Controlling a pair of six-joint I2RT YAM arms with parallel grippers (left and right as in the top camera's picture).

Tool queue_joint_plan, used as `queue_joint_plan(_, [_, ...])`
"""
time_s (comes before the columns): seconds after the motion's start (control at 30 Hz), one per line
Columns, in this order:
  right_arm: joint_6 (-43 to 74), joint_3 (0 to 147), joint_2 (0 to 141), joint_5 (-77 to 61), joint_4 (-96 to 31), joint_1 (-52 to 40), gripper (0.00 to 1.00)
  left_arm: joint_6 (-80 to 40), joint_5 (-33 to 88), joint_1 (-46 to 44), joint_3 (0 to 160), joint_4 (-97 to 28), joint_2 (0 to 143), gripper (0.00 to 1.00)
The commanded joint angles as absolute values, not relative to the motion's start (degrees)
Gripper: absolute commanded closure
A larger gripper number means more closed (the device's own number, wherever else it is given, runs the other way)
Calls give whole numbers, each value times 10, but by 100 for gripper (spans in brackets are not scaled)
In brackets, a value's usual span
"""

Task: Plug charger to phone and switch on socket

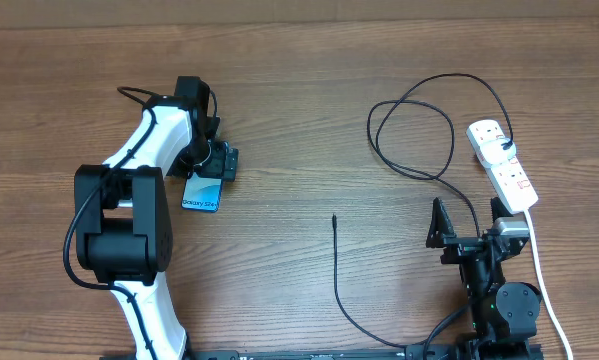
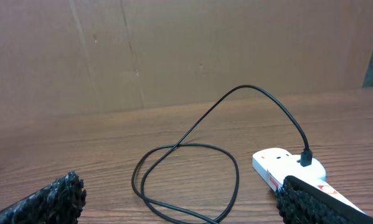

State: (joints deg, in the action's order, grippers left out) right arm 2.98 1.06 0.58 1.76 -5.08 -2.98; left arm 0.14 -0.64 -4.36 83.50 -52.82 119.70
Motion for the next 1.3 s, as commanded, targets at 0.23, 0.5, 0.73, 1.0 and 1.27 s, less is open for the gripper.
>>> queue_joint_plan(0.23, [27,5,2,20,-47,-28,0,11,11,-44,822,-527,1207,0])
queue_joint_plan(0.5, [27,5,2,20,-47,-28,0,13,11,-39,815,-526,1207,0])
queue_joint_plan(0.73, [27,5,2,20,-47,-28,0,13,12,-37,810,-524,1207,1])
queue_joint_plan(1.0, [27,5,2,20,-47,-28,0,13,11,-37,810,-524,1207,13])
queue_joint_plan(1.27, [27,5,2,20,-47,-28,0,13,12,-37,810,-524,1207,14])
